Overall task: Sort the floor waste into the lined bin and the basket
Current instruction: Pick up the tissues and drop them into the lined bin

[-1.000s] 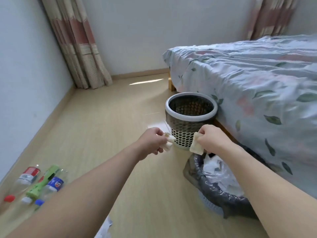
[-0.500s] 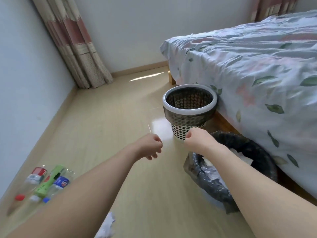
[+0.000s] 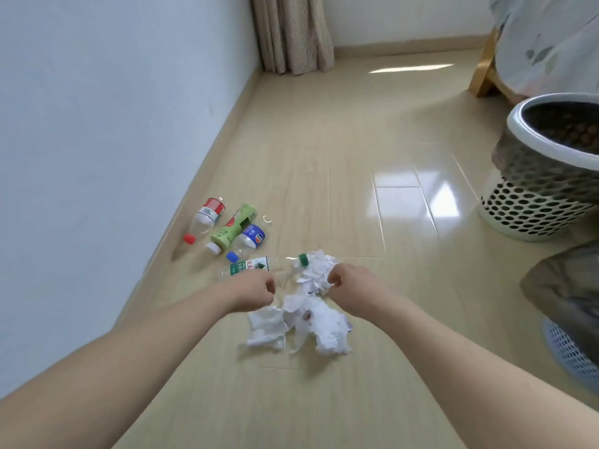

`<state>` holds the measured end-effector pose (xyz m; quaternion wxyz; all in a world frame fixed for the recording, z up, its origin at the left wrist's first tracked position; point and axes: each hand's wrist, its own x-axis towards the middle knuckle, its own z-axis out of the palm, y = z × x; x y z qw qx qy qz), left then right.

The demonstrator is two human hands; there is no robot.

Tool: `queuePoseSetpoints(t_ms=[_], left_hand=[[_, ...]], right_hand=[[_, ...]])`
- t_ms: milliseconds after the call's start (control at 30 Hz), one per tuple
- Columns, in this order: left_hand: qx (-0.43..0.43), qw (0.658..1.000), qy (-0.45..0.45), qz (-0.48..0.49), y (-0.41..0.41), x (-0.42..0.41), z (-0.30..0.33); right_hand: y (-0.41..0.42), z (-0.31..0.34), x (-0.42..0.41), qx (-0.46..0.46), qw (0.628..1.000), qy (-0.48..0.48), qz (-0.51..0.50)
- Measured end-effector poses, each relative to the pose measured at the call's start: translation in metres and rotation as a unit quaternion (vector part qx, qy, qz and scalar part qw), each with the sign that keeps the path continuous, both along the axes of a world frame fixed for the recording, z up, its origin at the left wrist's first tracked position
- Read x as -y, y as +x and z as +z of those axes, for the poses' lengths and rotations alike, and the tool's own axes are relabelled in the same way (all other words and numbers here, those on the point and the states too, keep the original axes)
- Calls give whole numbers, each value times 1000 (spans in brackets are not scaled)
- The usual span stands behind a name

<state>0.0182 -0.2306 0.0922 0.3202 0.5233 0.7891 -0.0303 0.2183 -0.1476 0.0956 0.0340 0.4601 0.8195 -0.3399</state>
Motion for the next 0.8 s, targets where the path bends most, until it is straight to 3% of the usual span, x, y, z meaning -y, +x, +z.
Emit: queuePoseSetpoints(t_ms=[200,433,467,533,633,700,800], left_hand=[[53,998,-21,2,-46,51,-79],[-37,992,3,-121,-58,68,-124],[-12,995,5,-104,-63,68,-124],[128,992,-9,1,-77,70,-115],[285,944,-66,151,-95,78,-97],[285,934,-87,195,-105,87,-93],[218,947,-96,214,-115,95,-100]], right_hand=[[-21,-60,40,62,995,-65,-47],[-47,-92,70,98,991,-58,-64],[-52,-94,71,97,992,-52,-68],[-63,-97,73,89,993,-39,-65],[-78,-100,76,73,996,-21,-53],[-90,-103,82,54,997,-24,-48],[-105,-106,92,46,997,-38,-44]])
